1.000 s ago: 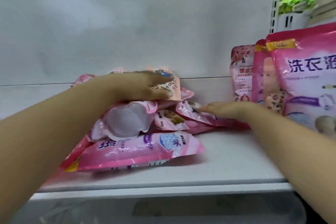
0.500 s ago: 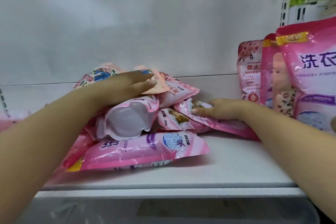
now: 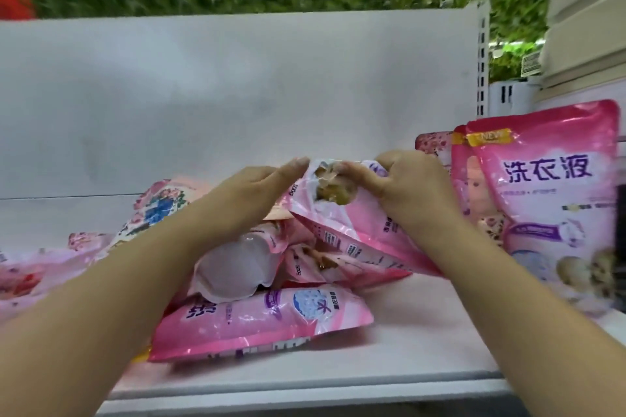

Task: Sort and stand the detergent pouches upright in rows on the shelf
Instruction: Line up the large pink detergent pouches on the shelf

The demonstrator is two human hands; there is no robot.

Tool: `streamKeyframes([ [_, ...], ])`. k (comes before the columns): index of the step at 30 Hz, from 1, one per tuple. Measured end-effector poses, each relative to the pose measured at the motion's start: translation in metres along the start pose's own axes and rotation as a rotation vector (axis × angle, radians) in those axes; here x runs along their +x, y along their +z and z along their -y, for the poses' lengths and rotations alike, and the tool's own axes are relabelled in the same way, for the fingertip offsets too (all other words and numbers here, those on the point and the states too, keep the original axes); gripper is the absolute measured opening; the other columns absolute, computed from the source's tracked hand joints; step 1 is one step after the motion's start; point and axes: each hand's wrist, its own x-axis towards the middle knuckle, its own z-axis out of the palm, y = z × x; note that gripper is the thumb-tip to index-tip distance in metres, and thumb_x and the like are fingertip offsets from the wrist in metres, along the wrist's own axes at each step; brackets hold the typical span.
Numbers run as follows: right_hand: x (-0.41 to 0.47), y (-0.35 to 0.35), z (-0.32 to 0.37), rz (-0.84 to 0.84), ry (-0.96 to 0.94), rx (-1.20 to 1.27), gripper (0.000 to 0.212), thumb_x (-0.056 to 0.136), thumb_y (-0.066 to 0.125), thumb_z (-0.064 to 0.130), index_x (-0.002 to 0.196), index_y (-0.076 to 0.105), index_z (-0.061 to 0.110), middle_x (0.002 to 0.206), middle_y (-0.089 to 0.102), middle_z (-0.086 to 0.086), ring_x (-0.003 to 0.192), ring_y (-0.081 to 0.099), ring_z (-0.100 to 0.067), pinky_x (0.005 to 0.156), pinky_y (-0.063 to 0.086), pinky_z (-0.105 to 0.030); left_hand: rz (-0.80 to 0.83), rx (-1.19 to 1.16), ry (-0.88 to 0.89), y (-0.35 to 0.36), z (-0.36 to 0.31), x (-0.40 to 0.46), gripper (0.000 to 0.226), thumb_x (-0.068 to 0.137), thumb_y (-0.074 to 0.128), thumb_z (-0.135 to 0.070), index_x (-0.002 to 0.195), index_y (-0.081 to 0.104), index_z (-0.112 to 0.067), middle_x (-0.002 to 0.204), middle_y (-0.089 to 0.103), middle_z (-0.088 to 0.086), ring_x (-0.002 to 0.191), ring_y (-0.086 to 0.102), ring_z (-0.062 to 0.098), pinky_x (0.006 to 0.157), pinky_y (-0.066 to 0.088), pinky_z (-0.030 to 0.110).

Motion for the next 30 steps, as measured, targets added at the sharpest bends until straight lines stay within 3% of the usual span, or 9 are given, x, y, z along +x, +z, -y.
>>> streamKeyframes([
  [1, -0.001, -0.001, 0.003, -0.067, -0.009, 0.035, 0.059, 0.076, 0.047, 0.065, 0.050, 0.035, 0.013, 0.048, 0.034, -0.003, 0.046, 0.029, -0.015, 0.047, 0.022, -0.032, -0.028, -0.153, -0.026, 0.000, -0.005, 0.002, 0.077, 0.060, 0.055, -0.079, 0.096, 0.068, -0.012, 0.101, 0.066, 0.013, 0.102, 0.061, 0.030, 0.102, 0.040, 0.045],
  [2, -0.002, -0.003, 0.005, -0.127, -0.021, 0.076, 0.059, 0.073, 0.045, 0.067, 0.049, 0.034, 0.014, 0.047, 0.032, -0.002, 0.045, 0.028, -0.015, 0.046, 0.022, -0.031, -0.038, -0.290, -0.058, 0.000, -0.011, 0.004, 0.079, 0.052, 0.062, -0.075, 0.096, 0.068, -0.010, 0.089, 0.052, 0.006, 0.095, 0.061, 0.031, 0.098, 0.045, 0.046],
  [6, -0.001, -0.005, 0.011, -0.305, -0.246, 0.324, 0.058, 0.078, 0.029, 0.072, 0.043, 0.020, 0.027, 0.039, 0.018, 0.012, 0.035, 0.023, -0.011, 0.041, 0.022, -0.020, 0.199, -0.581, -0.239, -0.003, -0.022, 0.002, 0.066, 0.058, 0.065, -0.065, 0.102, 0.068, -0.017, 0.101, 0.064, 0.012, 0.074, 0.060, 0.027, 0.071, 0.054, 0.034],
  [9, 0.000, -0.004, 0.010, -0.360, -0.548, 0.357, 0.053, 0.091, 0.018, 0.060, 0.047, 0.020, 0.032, 0.043, 0.012, 0.019, 0.036, 0.018, -0.011, 0.040, 0.017, -0.021, 0.403, -0.758, -0.320, -0.007, -0.019, -0.002, 0.084, 0.062, 0.060, -0.068, 0.114, 0.063, -0.003, 0.113, 0.065, 0.019, 0.097, 0.064, 0.034, 0.079, 0.054, 0.038],
  [15, 0.013, -0.005, 0.006, -0.328, -0.542, 0.226, 0.091, 0.089, 0.006, 0.064, 0.059, 0.062, -0.001, 0.047, 0.056, -0.009, 0.042, 0.053, -0.024, 0.044, 0.034, -0.030, 0.198, -0.859, -0.220, 0.001, -0.029, -0.009, 0.034, 0.065, 0.065, -0.025, 0.092, 0.064, -0.005, 0.079, 0.068, 0.015, 0.061, 0.066, 0.022, 0.059, 0.057, 0.030],
  [19, 0.010, 0.000, 0.007, -0.217, -0.325, 0.286, 0.066, 0.084, 0.018, 0.066, 0.083, 0.060, 0.014, 0.066, 0.050, 0.018, 0.061, 0.048, 0.000, 0.052, 0.033, -0.024, -0.331, -0.773, -0.034, 0.000, -0.035, -0.006, 0.020, 0.074, 0.070, -0.009, 0.093, 0.063, -0.009, 0.074, 0.070, 0.007, 0.056, 0.067, 0.015, 0.054, 0.057, 0.029],
  [24, -0.029, 0.004, -0.009, -0.115, 0.250, 0.401, 0.068, 0.085, 0.041, 0.062, 0.137, 0.037, 0.019, 0.138, 0.039, 0.005, 0.128, 0.034, -0.013, 0.105, 0.027, -0.034, -0.475, -0.809, 0.144, -0.001, -0.042, -0.009, 0.027, 0.066, 0.073, -0.005, 0.090, 0.062, -0.014, 0.071, 0.070, -0.002, 0.056, 0.067, 0.008, 0.053, 0.056, 0.024],
  [27, -0.057, -0.003, 0.010, -0.035, 0.750, 1.180, 0.078, 0.081, 0.053, 0.051, 0.143, 0.028, 0.011, 0.149, 0.030, -0.011, 0.135, 0.031, -0.025, 0.111, 0.028, -0.041, -0.483, -0.890, 0.239, -0.009, -0.047, -0.008, 0.040, 0.056, 0.072, -0.008, 0.095, 0.063, -0.009, 0.066, 0.072, -0.002, 0.061, 0.069, 0.013, 0.056, 0.056, 0.027],
  [30, -0.074, 0.000, 0.038, 0.164, 1.022, 1.942, 0.100, 0.069, 0.061, 0.047, 0.141, 0.019, -0.007, 0.143, 0.030, -0.030, 0.129, 0.038, -0.037, 0.104, 0.035, -0.039, -0.509, -0.965, 0.305, -0.010, -0.057, -0.006, 0.032, 0.069, 0.069, 0.000, 0.100, 0.063, -0.005, 0.069, 0.071, 0.000, 0.065, 0.068, 0.015, 0.063, 0.058, 0.032],
])
